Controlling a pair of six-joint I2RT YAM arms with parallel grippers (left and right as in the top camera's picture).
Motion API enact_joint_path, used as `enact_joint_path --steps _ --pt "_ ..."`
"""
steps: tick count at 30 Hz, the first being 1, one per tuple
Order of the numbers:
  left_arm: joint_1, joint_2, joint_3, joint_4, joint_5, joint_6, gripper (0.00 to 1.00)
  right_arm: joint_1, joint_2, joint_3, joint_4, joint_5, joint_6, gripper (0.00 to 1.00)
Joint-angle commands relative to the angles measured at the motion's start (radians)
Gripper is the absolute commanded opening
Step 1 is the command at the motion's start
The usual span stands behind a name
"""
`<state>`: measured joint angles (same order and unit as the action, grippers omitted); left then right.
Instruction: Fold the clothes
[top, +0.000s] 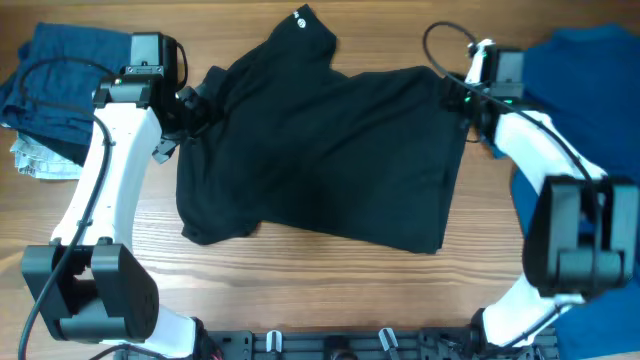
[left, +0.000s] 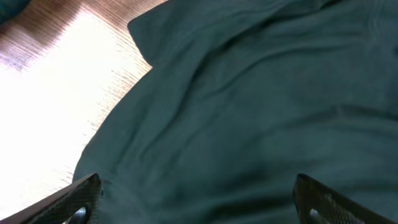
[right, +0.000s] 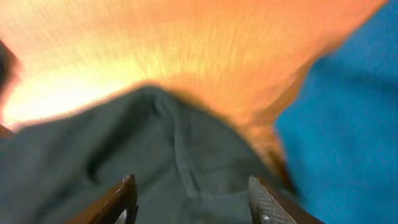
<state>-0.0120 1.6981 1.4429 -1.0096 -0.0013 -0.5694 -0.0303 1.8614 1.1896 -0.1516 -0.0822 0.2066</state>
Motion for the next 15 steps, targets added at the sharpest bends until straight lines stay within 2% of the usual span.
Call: enact_joint_path --steps 1,4,6,7,8,9,11,15 --pt "0.001 0.01 -0.005 0.013 0.004 0.016 0.98 -0.068 -0.088 0.031 -0.011 -0.024 -0.024 0.59" --pt "0.001 0.016 -0.005 0.011 0.004 0.016 0.98 -0.129 -0.062 0.029 -0.067 -0.075 -0.043 0.57" --pt "0.001 0.022 -0.005 0.013 0.004 0.016 0.98 -0.143 -0.027 0.029 -0.076 -0.122 -0.08 0.52" --pt "0.001 0.024 -0.005 0.013 0.004 0.016 0.96 -0.146 -0.008 0.029 -0.079 -0.122 -0.076 0.31" --pt "0.001 0.028 -0.005 0.012 0.004 0.016 0.93 -0.146 0.009 0.029 -0.08 -0.122 -0.075 0.19" --pt "0.001 0.032 -0.005 0.012 0.005 0.016 0.92 -0.146 0.031 0.029 -0.08 -0.122 -0.075 0.15" --pt "0.001 0.044 -0.005 0.011 0.005 0.016 0.91 -0.146 0.076 0.03 -0.072 -0.122 -0.077 0.09" --pt "0.001 0.049 -0.005 -0.001 0.004 0.016 0.89 -0.147 0.157 0.029 -0.048 -0.078 -0.105 0.07"
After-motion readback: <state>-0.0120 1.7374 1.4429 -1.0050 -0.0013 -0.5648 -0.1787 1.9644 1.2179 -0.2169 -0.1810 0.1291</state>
